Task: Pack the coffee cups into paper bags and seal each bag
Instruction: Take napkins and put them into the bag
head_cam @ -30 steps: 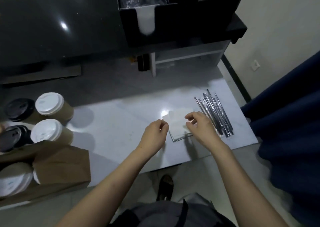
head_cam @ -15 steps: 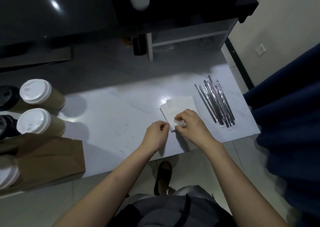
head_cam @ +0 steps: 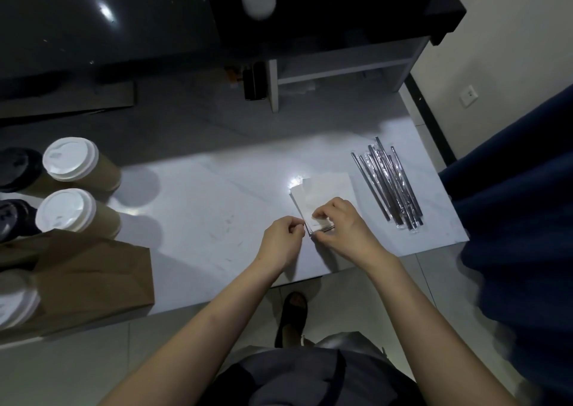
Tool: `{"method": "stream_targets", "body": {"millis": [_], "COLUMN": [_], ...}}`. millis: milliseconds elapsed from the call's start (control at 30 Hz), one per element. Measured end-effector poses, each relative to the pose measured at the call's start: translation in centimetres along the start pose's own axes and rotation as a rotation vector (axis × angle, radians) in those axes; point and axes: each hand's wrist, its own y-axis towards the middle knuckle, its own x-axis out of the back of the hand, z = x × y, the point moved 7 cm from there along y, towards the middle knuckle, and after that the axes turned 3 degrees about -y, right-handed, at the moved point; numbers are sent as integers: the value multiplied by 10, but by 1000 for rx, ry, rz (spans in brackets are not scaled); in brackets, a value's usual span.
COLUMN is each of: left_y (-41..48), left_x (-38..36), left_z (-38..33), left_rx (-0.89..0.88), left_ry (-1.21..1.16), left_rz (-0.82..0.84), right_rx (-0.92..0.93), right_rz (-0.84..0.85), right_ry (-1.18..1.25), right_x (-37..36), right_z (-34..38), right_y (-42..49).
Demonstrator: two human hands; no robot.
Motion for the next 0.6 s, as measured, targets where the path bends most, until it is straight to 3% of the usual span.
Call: {"method": "stream_targets", "body": {"millis": [600], "left_y": [4], "left_x": [-2], "left_z": [4], "left_rx": [6], "left_ry": [-36], "left_rz": [13], "right_rx": [-26], "right_rz": [28], "right_ry": [43], "right_x": [0], "right_z": [-3], "right_y": [6]}}
